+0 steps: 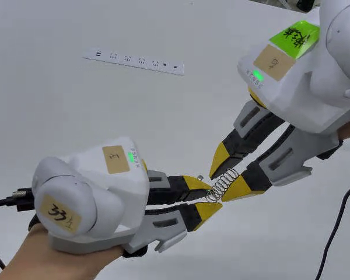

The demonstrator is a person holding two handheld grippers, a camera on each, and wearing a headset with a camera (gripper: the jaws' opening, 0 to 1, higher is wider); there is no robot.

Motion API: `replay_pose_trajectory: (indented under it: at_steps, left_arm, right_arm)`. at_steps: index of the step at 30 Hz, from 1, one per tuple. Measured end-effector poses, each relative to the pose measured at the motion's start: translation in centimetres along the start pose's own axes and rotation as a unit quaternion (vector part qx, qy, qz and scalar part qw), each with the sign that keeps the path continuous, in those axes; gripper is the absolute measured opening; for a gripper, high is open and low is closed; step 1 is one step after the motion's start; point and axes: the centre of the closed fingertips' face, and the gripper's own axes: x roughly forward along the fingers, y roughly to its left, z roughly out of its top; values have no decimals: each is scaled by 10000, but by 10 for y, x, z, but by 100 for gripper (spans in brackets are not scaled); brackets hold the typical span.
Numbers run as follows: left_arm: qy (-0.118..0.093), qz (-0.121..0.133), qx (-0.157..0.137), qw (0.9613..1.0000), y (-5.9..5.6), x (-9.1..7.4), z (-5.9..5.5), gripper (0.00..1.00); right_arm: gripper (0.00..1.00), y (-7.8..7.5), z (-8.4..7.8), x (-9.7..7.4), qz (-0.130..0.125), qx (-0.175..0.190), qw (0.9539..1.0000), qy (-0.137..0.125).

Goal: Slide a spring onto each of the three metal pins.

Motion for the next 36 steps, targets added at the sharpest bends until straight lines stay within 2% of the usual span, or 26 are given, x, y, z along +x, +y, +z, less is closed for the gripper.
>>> replay_pose_trajectory:
  at_steps: [11,27,36]
  left_arm:
    - [-36,-26,6,10000,1,0,-1,10]
    - [73,-110,106,9999,-3,0,-6,11]
    - [139,-65,143,9998,0,-1,-11,19]
  right_arm:
    - [13,4,2,2,77,46,10000,20]
    - [12,6,0,10,110,123,9999,-10]
    - [12,6,-1,11,117,190,9997,-71]
